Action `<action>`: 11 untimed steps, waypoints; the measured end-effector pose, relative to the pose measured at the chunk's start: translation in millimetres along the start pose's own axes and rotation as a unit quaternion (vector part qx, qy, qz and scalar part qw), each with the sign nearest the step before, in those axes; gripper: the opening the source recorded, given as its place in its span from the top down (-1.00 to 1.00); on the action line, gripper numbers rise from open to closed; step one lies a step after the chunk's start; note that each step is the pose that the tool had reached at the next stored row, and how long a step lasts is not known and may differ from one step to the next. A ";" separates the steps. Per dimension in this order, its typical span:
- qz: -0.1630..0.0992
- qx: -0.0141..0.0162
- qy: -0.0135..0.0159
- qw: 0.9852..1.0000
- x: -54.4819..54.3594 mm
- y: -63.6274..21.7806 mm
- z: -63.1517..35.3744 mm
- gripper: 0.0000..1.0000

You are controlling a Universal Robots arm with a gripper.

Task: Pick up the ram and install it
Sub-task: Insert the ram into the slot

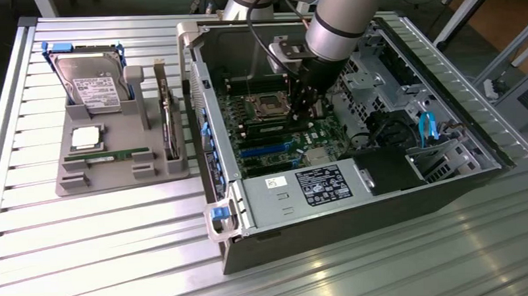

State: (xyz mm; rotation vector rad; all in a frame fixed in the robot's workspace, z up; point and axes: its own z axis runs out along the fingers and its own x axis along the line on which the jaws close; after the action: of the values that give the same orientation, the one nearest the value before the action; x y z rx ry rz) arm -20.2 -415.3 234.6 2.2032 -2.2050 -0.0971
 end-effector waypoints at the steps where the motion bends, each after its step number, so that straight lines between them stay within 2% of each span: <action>1: 0.000 0.000 0.000 1.000 0.4 0.0 0.2 0.76; 2: 0.000 0.000 0.000 1.000 0.6 0.0 0.1 0.63; 7: 0.000 0.000 0.000 1.000 0.7 0.1 -0.3 0.63; 11: 0.000 0.000 -0.001 1.000 0.2 1.1 -17.6 0.63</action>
State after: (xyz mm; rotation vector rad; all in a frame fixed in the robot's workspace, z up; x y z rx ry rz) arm -20.2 -416.0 252.2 2.2043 -2.2061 -0.0996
